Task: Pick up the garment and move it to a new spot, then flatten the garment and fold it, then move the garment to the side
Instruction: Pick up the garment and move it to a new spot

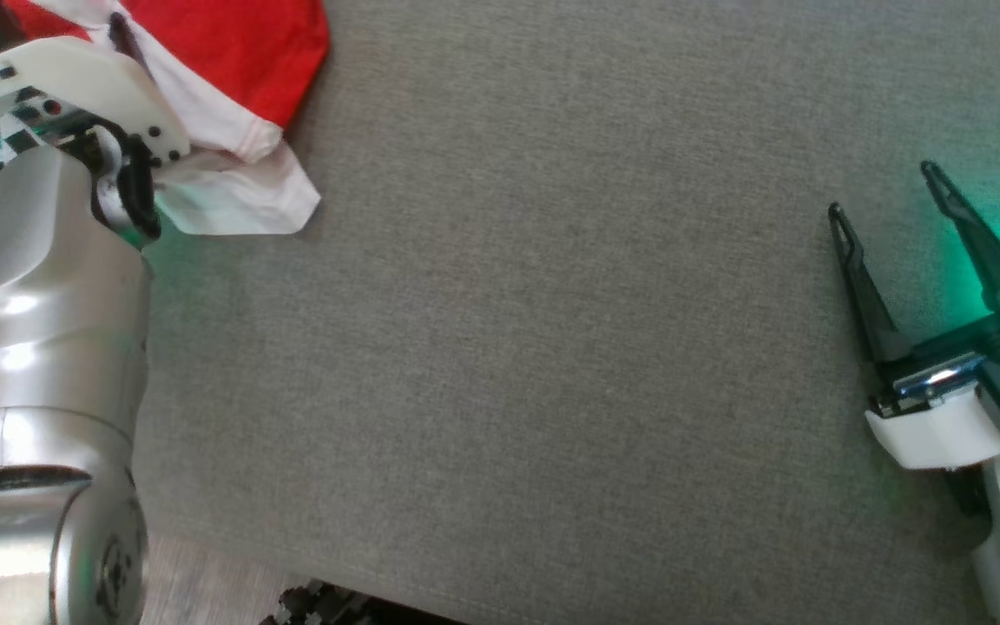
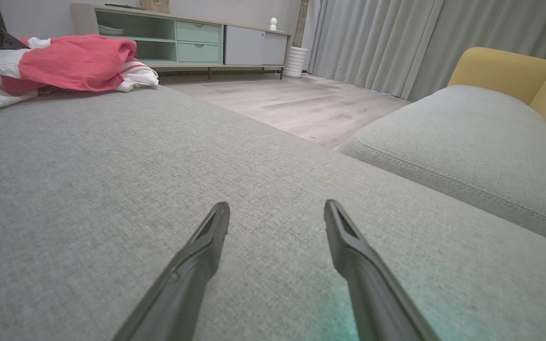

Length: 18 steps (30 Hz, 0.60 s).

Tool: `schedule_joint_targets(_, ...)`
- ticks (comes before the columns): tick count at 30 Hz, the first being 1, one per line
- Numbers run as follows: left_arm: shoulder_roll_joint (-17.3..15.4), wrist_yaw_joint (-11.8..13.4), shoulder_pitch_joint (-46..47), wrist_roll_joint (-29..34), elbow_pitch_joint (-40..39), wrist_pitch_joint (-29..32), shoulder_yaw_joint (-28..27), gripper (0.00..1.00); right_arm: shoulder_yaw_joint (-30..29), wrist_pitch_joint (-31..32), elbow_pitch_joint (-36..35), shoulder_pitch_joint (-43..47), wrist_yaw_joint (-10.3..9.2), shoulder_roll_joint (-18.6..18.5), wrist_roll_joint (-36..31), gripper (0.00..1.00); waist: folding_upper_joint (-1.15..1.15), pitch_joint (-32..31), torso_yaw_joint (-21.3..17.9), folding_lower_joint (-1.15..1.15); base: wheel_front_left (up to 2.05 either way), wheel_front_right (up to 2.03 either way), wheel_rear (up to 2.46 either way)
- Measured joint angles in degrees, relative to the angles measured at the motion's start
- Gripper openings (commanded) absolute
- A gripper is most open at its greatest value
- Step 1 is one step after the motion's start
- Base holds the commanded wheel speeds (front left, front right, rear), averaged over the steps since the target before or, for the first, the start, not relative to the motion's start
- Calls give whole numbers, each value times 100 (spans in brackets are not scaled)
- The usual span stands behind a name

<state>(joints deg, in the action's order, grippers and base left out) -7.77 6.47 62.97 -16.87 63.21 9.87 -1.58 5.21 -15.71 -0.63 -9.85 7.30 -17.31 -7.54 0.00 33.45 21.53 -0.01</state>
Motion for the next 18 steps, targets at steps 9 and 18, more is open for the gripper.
schedule_joint_targets(9, -119, -196, 193, 53, 82, -1360, 109, 0, -62, -42, 88, -36, 0, 18, 0, 100, 0, -49, -17, 1, 0, 0, 0)
schedule_joint_targets(18, -311, -352, 569, 404, -248, -2089, 522, 0, -52, 26, 682, -74, -1, 233, 9, 100, 0, -604, 9, 2, 0, 0, 0)
